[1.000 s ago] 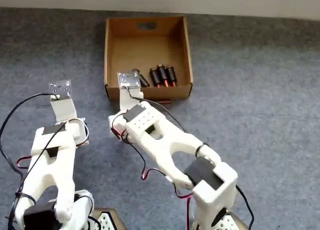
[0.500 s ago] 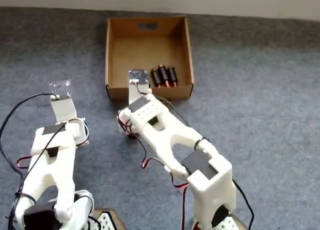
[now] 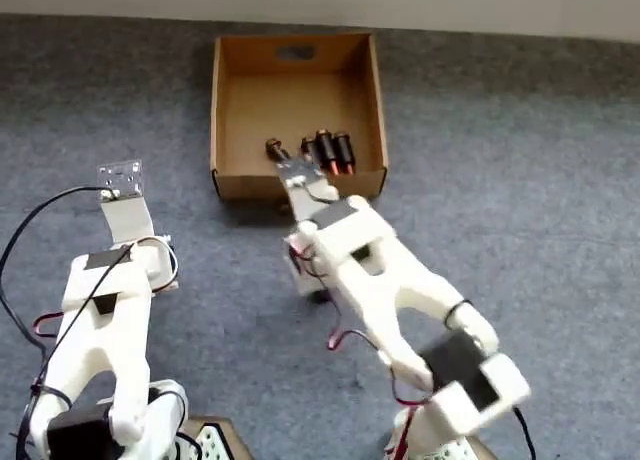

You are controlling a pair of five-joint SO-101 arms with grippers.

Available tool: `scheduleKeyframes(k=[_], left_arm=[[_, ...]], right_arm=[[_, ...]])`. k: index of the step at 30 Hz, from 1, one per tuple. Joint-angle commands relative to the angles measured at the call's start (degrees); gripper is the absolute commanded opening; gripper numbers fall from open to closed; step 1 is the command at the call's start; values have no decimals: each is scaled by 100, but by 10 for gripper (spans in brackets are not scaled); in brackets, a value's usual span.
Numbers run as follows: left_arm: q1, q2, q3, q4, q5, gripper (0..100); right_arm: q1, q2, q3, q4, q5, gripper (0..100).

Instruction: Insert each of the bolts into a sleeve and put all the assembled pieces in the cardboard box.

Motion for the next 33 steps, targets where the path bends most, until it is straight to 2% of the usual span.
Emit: scheduleKeyframes(k=[1,4,7,10,13,18,23,33], left_arm=[[-40,-4,-84,-79,44,8],[-40,-4,-84,-79,44,8],[-40,-4,-84,-79,44,8],[-40,-4,-84,-79,44,8],[-40,-4,-84,-88,44,8],[-40,-4,-84,-88,44,8],[-40,-4,-75,-88,44,8],[-40,-4,-75,-88,44,8]], right_arm=[[840,-822,655,-66,941,10],[1297,-910,840,-31,1925,37],[2035,-910,822,-57,2400,94],[2774,-919,716,-163,2593,94],[3125,-910,708,-163,2602,95],[3152,-910,796,-154,2602,104],[3143,-901,840,-180,2602,177],[2993,-892,840,-286,2611,177]])
